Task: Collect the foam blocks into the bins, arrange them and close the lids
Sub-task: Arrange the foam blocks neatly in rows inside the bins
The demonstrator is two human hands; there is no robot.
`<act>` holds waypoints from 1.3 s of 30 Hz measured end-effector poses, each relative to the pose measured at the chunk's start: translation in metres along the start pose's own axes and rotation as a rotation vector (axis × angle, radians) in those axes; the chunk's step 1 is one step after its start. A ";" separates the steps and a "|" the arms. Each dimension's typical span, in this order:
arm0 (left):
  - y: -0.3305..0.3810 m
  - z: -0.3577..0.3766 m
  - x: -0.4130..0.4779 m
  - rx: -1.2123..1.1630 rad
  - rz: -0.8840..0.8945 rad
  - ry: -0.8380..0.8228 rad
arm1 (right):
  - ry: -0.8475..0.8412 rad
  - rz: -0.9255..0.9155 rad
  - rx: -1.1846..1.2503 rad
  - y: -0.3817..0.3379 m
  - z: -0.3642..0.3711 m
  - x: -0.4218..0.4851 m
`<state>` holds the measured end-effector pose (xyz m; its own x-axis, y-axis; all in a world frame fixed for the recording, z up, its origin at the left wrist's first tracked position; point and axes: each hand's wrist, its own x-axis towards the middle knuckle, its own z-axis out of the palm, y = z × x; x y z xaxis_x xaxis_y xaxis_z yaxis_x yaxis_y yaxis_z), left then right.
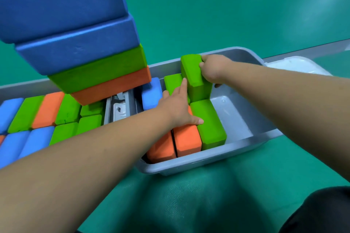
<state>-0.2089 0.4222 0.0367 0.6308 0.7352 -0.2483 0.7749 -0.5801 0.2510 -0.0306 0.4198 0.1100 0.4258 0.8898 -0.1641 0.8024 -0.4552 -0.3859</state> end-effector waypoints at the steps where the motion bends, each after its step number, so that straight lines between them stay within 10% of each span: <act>1: 0.000 0.000 0.000 0.004 0.006 0.002 | -0.014 -0.008 0.000 0.004 0.008 0.001; 11: -0.002 -0.006 -0.003 0.019 0.019 0.016 | -0.036 -0.218 0.047 0.029 0.019 0.005; 22: 0.003 -0.010 0.005 0.272 0.008 -0.007 | -0.322 -0.229 -0.459 0.036 0.057 0.022; 39: 0.008 -0.049 -0.002 0.151 -0.006 -0.124 | -0.203 -0.191 -0.480 0.016 0.024 -0.010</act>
<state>-0.2062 0.4335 0.0849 0.6187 0.6954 -0.3656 0.7702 -0.6286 0.1077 -0.0320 0.4041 0.0841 0.2032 0.9248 -0.3216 0.9781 -0.2069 0.0230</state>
